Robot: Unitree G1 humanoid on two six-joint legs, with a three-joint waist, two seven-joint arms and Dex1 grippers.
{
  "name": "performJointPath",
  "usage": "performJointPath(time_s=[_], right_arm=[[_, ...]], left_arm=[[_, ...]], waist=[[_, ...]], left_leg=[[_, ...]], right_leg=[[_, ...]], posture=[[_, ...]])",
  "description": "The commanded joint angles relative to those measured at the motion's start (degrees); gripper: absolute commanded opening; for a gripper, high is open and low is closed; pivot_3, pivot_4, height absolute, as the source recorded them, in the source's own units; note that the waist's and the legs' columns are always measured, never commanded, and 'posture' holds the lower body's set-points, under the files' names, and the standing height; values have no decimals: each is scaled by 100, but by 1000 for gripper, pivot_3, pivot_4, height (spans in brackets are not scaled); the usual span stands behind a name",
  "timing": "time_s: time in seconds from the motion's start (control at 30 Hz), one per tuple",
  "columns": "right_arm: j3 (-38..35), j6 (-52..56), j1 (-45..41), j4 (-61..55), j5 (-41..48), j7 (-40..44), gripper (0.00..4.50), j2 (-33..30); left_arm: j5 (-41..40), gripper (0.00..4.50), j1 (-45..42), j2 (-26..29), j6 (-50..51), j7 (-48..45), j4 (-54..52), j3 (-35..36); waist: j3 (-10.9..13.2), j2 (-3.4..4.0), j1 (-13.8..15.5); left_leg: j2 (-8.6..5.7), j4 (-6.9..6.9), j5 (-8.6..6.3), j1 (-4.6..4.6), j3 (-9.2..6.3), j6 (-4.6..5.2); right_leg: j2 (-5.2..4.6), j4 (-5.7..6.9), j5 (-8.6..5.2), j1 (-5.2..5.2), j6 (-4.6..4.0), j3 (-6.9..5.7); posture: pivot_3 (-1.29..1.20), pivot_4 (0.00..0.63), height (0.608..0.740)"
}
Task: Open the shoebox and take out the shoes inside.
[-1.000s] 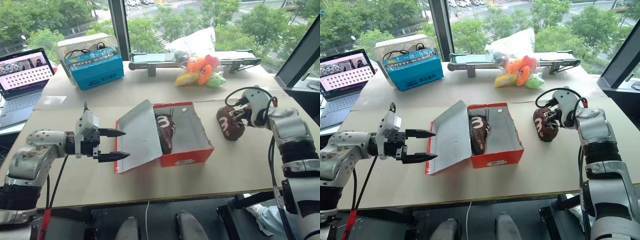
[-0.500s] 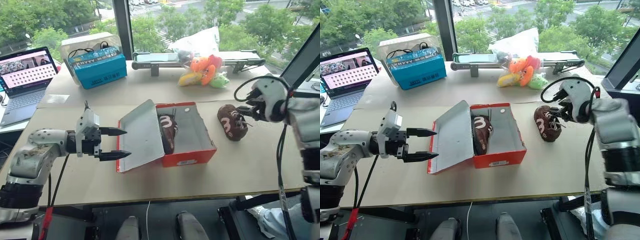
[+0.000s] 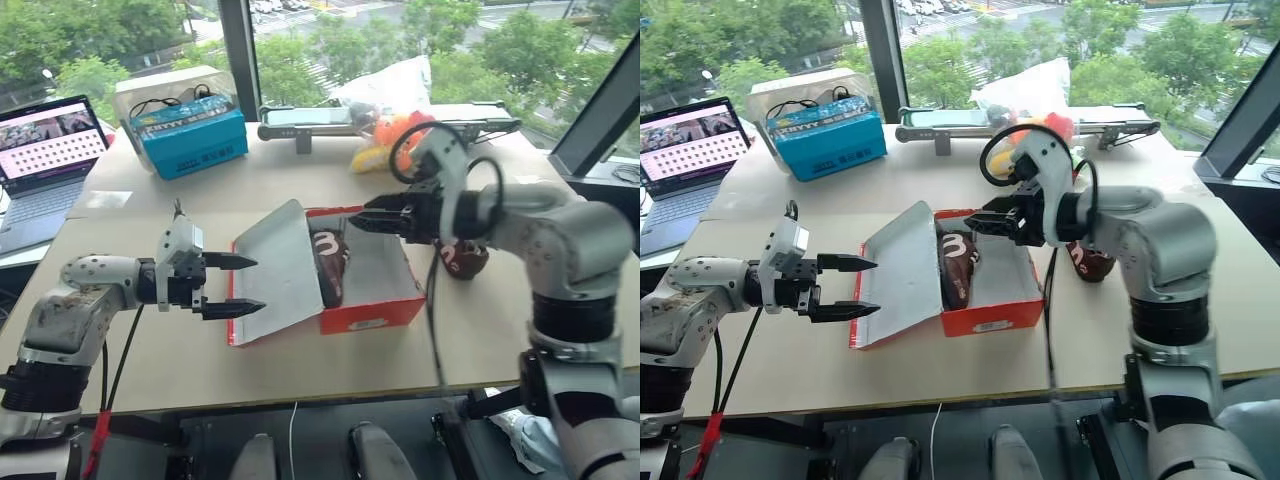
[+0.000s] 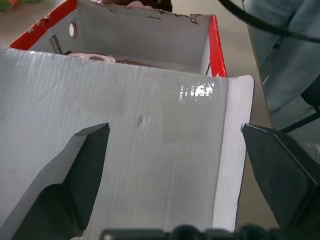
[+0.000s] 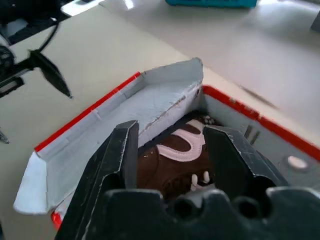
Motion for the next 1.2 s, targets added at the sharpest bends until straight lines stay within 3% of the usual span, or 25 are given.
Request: performJointPath(time_s=[0.03, 0.27, 0.9, 1.2], right_arm=[[-270, 60, -143, 736, -122, -522, 2494, 289], [-74, -264, -284, 1868, -181, -584, 2494, 498], [727, -1330, -1113, 4016, -361, 700, 2494, 891], [1340, -2243, -1193, 4900, -1066, 1150, 2494, 1079]], left_arm=[[-46, 4500, -10, 22, -34, 2, -91, 92], [-52, 4500, 19, 8, -35, 28, -127, 101], [-69, 4500, 60, 38, -34, 53, -187, 129], [-83, 4500, 92, 79, 7, 55, -232, 155]], waist=[[0, 0, 40], [0, 0, 38], [0, 0, -94], [0, 1, -145]], left_leg=[[-1, 0, 0, -2, 1, 0], [4, 0, 0, 10, 2, 0], [54, -4, -1, 19, 4, 0], [56, -5, -1, 26, 5, 0]], right_leg=[[-1, -1, 0, -3, -1, 0], [7, 3, 1, 3, -2, 1], [58, 2, 0, 1, -7, 3], [61, 5, 0, 2, -6, 4]], posture=[[0, 150, 706], [0, 150, 706], [0, 150, 706], [0, 150, 706]])
